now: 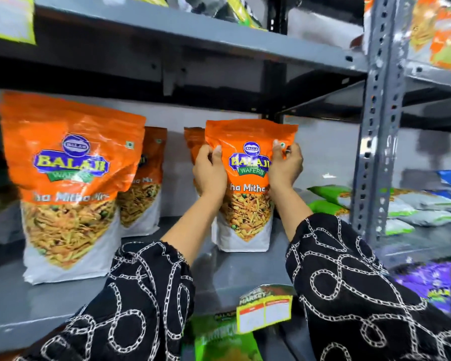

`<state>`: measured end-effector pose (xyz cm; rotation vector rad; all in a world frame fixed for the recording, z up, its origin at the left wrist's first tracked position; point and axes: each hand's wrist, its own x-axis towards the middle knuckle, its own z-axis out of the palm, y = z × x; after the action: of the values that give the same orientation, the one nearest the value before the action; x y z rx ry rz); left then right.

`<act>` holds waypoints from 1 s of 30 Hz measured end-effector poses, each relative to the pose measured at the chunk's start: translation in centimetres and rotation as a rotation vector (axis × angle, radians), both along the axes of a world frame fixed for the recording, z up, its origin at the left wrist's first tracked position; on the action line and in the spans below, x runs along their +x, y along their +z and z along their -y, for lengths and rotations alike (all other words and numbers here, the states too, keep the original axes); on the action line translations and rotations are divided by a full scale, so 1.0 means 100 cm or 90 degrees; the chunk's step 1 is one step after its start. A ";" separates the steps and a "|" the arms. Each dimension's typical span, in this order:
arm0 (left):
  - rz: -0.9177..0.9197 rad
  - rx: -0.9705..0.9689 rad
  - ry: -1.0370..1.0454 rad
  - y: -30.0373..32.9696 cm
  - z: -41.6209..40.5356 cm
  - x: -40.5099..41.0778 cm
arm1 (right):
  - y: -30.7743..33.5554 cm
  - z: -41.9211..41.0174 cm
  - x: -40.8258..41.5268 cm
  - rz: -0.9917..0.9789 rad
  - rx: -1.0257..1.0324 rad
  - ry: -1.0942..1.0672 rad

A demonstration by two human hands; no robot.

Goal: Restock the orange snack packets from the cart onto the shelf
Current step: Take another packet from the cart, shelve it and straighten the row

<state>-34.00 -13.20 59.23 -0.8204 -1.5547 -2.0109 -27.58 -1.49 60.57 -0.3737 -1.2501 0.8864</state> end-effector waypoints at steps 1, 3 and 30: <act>0.006 -0.009 -0.004 -0.003 0.002 -0.005 | -0.003 0.000 -0.003 0.004 0.004 -0.007; 0.001 -0.023 -0.007 -0.003 0.006 -0.010 | -0.002 0.001 -0.005 0.005 0.001 -0.023; 0.155 -0.284 -0.132 -0.102 0.306 -0.069 | -0.117 0.229 -0.036 0.633 0.129 0.572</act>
<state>-40.88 -43.83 49.00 -0.9606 -2.1889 -1.9905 -31.22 -24.38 48.89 -0.0417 -2.5109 1.3673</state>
